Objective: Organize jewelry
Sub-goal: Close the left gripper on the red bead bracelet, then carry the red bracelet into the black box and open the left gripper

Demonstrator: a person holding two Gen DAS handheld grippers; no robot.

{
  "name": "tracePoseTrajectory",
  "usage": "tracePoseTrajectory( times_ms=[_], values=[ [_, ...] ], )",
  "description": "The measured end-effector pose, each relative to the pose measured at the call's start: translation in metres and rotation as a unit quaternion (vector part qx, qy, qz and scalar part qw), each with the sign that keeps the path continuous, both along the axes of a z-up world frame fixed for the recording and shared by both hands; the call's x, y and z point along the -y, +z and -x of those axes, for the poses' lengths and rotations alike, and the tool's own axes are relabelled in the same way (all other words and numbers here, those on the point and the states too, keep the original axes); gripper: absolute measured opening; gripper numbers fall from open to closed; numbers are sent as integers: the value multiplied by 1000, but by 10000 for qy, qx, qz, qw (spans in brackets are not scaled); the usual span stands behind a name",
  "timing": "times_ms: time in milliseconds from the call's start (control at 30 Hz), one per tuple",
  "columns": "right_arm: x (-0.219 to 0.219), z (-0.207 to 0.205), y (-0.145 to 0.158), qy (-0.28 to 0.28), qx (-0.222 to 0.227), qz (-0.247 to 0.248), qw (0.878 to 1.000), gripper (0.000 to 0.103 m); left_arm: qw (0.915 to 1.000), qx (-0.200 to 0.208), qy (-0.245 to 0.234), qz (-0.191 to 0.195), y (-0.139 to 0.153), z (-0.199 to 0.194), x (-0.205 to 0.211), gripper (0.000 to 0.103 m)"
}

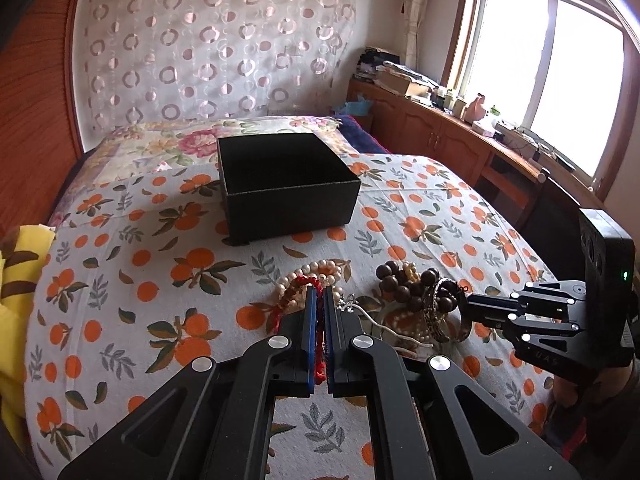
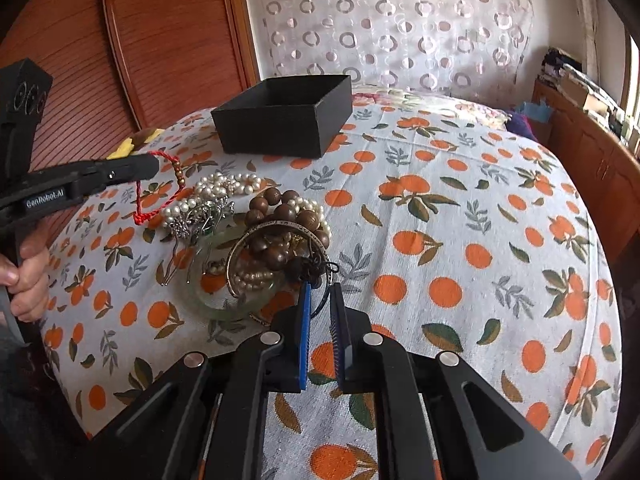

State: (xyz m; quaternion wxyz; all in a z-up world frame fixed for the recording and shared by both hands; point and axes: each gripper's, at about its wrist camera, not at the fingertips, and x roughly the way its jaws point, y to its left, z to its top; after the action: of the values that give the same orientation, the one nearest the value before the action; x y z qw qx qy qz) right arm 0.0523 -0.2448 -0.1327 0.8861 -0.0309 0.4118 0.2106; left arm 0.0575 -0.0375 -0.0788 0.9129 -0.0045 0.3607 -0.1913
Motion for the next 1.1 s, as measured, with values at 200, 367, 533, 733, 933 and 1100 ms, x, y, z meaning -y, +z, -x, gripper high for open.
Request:
tracePoseTrajectory(
  times_ms=[200,367,533,733,933,1100],
  values=[
    [3,-2,1,17,-66,-69,10000,8,10000,-13,-12,-15,-2,1,2,2],
    [5,1,12,-109,227,1,9997,3,10000,49,-5,-43,-2,1,2,2],
    [6,-1,27,-176,506,69,9985,3,9998,169,11,-44,6,1,2,2],
    [3,-13,44,-125,756,116,9970,3,9995,294,44,-69,16,-3,-1,2],
    [-12,-37,57,94,892,147,9959,3,9993,356,81,-95,27,-17,-5,2],
    [-27,-70,67,237,989,136,9947,3,9989,431,117,-142,37,-35,-5,2]
  ],
)
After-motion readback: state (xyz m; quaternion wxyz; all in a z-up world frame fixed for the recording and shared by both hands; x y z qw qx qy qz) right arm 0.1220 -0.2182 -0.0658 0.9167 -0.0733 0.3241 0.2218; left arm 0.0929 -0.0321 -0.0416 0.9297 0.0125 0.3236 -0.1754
